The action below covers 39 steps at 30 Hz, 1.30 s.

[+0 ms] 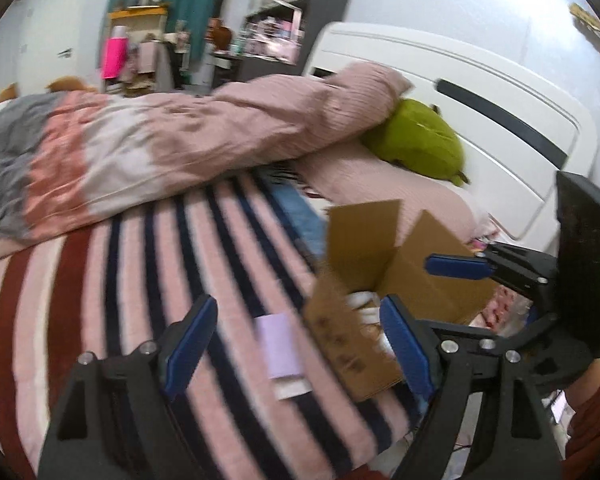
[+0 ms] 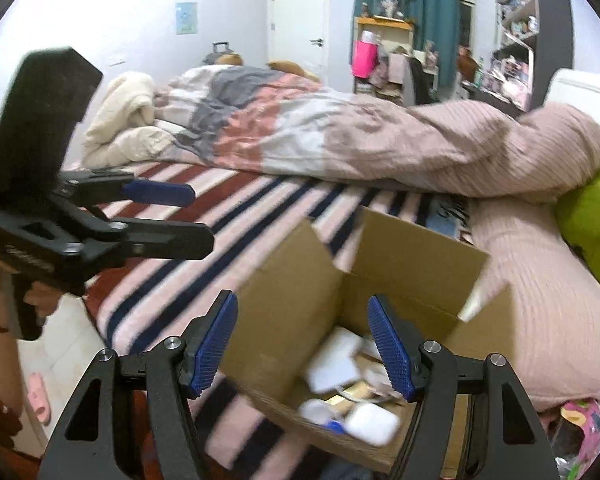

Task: Organize rigid objects
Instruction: 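Return the right gripper and grasp the lilac box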

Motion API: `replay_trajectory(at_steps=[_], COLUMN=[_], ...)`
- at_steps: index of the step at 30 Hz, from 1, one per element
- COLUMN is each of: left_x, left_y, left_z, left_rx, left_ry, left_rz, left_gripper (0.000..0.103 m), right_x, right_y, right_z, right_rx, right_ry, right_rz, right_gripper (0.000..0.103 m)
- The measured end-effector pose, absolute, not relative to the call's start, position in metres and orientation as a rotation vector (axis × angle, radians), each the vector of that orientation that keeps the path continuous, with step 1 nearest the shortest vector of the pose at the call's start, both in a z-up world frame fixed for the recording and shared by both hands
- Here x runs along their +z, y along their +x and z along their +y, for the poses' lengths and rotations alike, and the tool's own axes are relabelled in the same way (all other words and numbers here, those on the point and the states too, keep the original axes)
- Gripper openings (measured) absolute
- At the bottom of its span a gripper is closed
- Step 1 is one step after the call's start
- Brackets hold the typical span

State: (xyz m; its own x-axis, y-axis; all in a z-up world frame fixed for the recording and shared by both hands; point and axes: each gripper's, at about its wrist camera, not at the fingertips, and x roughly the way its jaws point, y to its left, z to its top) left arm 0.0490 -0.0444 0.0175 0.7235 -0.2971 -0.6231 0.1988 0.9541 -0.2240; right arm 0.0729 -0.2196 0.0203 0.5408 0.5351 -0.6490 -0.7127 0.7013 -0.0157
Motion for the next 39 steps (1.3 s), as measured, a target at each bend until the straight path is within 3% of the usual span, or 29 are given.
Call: replay_trajectory(at_steps=[7,16,28,31,33,35,39], left_x=[-0.014,-0.066,-0.12,-0.127,-0.127,-0.126,-0.124], left_y=[0.01,-0.026,-0.018,-0.015,-0.016,-0.018,-0.021], left_z=[0.03,0.086,0.085,0.084,0.083,0.084,0.089], left_rx=[-0.134,-0.034,-0.078,-0.087,-0.086,-0.081,-0.06], left_ry=[-0.215,-0.299,-0.349,-0.366,-0.365,-0.371,-0.382], left_rz=[0.705,0.72,0.75,0.76,0.758,0.755,0.749], left_gripper=[0.082,0.082,0.082,0.082,0.082,0.082,0.082], right_x=[0.013,-0.046,-0.139,-0.145,-0.149,-0.149,-0.145], right_y=[0.04,0.025,0.077,0.084,0.088,0.092,0.088], right_z=[-0.145,-0.07,-0.098,-0.1,-0.097,-0.099,-0.101], right_rx=[0.867,0.809,0.298,0.244,0.205,0.191,0.259], right_ry=[-0.284,-0.307,-0.334,-0.353,-0.378,-0.378,-0.364], right_rz=[0.662,0.73,0.824,0.779,0.754,0.738,0.728], right_gripper=[0.064,0.064,0.064,0.06,0.049,0.03,0.03])
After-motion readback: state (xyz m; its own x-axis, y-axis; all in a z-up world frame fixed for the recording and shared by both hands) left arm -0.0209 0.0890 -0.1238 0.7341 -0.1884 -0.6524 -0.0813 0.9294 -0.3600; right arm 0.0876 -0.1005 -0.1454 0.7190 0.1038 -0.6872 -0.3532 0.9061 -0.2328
